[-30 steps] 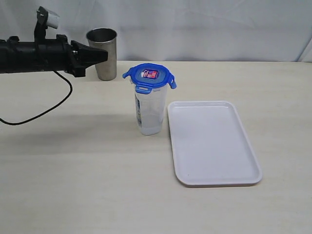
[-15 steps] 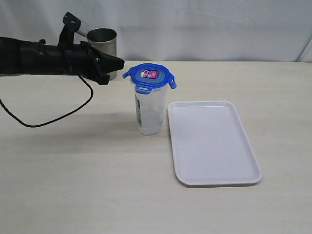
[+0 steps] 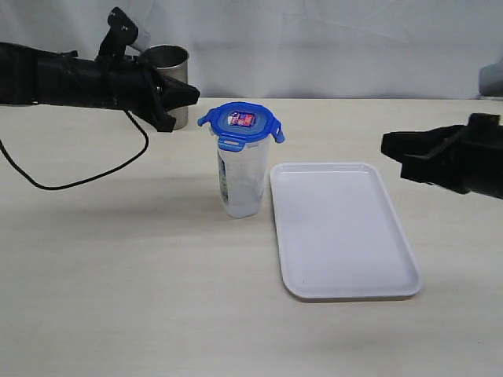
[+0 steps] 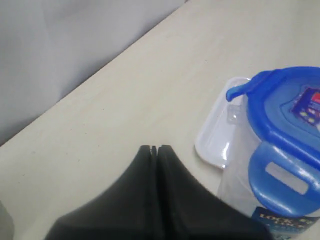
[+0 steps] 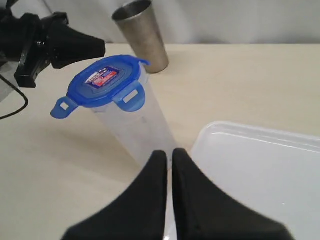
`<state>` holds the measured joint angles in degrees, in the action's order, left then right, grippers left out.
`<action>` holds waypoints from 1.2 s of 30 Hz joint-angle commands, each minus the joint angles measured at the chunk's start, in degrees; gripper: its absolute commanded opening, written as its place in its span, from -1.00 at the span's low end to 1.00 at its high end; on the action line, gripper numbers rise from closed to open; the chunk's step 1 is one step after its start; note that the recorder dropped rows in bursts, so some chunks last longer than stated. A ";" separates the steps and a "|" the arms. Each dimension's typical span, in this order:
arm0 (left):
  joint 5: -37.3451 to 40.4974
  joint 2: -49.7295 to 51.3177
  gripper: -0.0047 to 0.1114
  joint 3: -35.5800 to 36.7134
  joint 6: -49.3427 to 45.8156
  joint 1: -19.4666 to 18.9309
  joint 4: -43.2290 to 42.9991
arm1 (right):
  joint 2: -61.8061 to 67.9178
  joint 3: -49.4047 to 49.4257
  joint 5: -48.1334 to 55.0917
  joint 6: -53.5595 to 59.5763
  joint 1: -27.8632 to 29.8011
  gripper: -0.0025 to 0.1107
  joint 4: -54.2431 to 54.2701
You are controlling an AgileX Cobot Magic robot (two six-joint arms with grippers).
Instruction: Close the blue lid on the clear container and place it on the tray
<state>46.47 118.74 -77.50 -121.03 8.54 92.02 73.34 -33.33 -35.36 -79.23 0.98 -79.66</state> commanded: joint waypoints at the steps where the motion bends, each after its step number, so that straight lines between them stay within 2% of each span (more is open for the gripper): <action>1: 5.87 1.96 -0.92 -1.57 -1.75 -0.52 -1.42 | 7.78 -4.61 -7.95 0.25 0.20 -0.88 -5.20; 4: 5.04 3.21 -0.92 -2.28 -1.75 -0.52 -1.08 | 13.37 -5.31 -15.94 2.68 0.20 -0.88 -6.23; 7: 4.02 3.53 -0.92 -2.28 -1.75 -0.64 -1.05 | 16.79 -5.31 -17.84 7.32 0.20 -0.88 -6.12; 8: 4.59 3.53 -0.92 -2.28 -1.75 -0.64 -1.87 | 18.18 -5.31 -19.98 13.34 0.20 -0.88 -6.12; 10: 6.94 3.53 -0.92 -2.15 -1.75 -0.64 -2.29 | 19.71 -5.31 -22.35 18.12 0.20 -0.88 -6.12; 21: 11.90 2.12 -0.92 -2.15 -0.43 -0.76 -7.64 | 24.09 -5.31 -21.95 22.03 0.20 -0.88 -6.04; 33: 11.74 2.12 -0.92 -2.15 2.10 -1.15 -10.43 | 24.09 -5.31 -21.89 22.57 0.20 -0.88 -6.04; 36: 11.91 2.12 -0.92 -2.15 2.54 -1.90 -10.65 | 24.09 -5.31 -21.49 24.08 0.20 -0.88 -1.80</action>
<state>57.58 121.44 -79.42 -119.37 7.52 81.78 97.42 -38.59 -57.58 -57.08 0.98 -84.97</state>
